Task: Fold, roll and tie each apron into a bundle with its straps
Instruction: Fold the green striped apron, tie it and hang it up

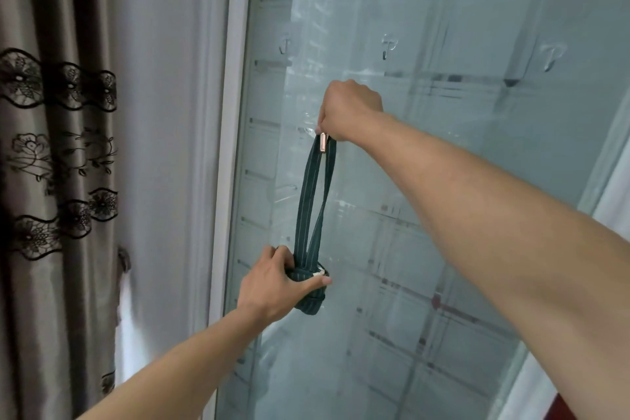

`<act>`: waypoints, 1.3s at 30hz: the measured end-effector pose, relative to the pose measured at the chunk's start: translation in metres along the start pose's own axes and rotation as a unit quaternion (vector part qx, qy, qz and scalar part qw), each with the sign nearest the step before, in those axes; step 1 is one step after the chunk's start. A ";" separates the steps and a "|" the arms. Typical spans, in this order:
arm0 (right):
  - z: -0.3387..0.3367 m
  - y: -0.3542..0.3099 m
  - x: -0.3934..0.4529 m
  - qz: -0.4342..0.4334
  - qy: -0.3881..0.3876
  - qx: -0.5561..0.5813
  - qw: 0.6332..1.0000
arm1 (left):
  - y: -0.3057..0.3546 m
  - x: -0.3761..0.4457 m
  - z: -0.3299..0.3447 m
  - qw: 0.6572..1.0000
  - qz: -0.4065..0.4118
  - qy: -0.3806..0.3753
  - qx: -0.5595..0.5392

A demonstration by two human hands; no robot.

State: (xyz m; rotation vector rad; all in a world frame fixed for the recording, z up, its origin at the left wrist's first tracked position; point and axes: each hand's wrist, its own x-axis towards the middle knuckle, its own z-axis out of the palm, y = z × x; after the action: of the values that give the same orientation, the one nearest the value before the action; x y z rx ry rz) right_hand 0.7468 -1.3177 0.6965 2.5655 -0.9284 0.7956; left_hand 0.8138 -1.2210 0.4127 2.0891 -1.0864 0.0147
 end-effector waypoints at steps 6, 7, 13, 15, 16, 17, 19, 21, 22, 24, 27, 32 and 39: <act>-0.008 -0.008 -0.005 -0.006 -0.043 -0.029 0.999 | -0.009 0.002 0.000 0.993 0.033 -0.046 -0.104; -0.009 -0.009 -0.007 -0.023 -0.026 -0.044 0.998 | -0.011 0.002 0.001 0.990 0.033 -0.058 -0.125; 0.008 -0.003 -0.033 -0.050 -0.001 -0.045 0.998 | -0.028 0.004 0.005 0.966 0.019 -0.104 -0.234; 0.021 -0.002 -0.057 -0.059 0.054 0.009 0.997 | -0.034 0.005 0.004 0.957 0.005 -0.121 -0.264; 0.029 -0.002 -0.074 -0.054 0.089 0.065 0.992 | -0.036 0.006 0.004 0.953 -0.003 -0.132 -0.273; 0.040 -0.003 -0.094 -0.042 0.113 0.134 0.984 | -0.039 0.007 0.006 0.950 -0.009 -0.141 -0.277; 0.065 0.000 -0.136 -0.002 0.106 0.243 0.964 | -0.045 0.008 0.009 0.948 -0.017 -0.141 -0.286; 0.098 0.006 -0.172 0.055 0.025 0.276 0.959 | -0.051 0.007 0.015 0.946 -0.030 -0.123 -0.298; 0.116 0.008 -0.187 0.082 -0.037 0.269 0.959 | -0.055 0.005 0.018 0.946 -0.039 -0.114 -0.302; 0.146 0.011 -0.207 0.118 -0.161 0.234 0.951 | -0.062 0.003 0.023 0.947 -0.054 -0.104 -0.299; 0.174 0.008 -0.216 0.123 -0.242 0.207 0.940 | -0.071 0.004 0.029 0.938 -0.053 -0.142 -0.312; 0.192 0.003 -0.209 0.072 -0.214 0.155 0.962 | -0.076 0.007 0.038 0.927 -0.033 -0.178 -0.328; 0.195 -0.004 -0.207 0.072 -0.206 0.135 0.966 | -0.082 -0.004 0.040 0.959 0.004 -0.101 -0.264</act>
State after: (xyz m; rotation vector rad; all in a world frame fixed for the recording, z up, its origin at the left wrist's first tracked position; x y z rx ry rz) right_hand 0.6955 -1.2992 0.4173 3.0012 -1.2112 0.4507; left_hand 0.8560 -1.2153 0.3321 1.6239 -1.0756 -0.4476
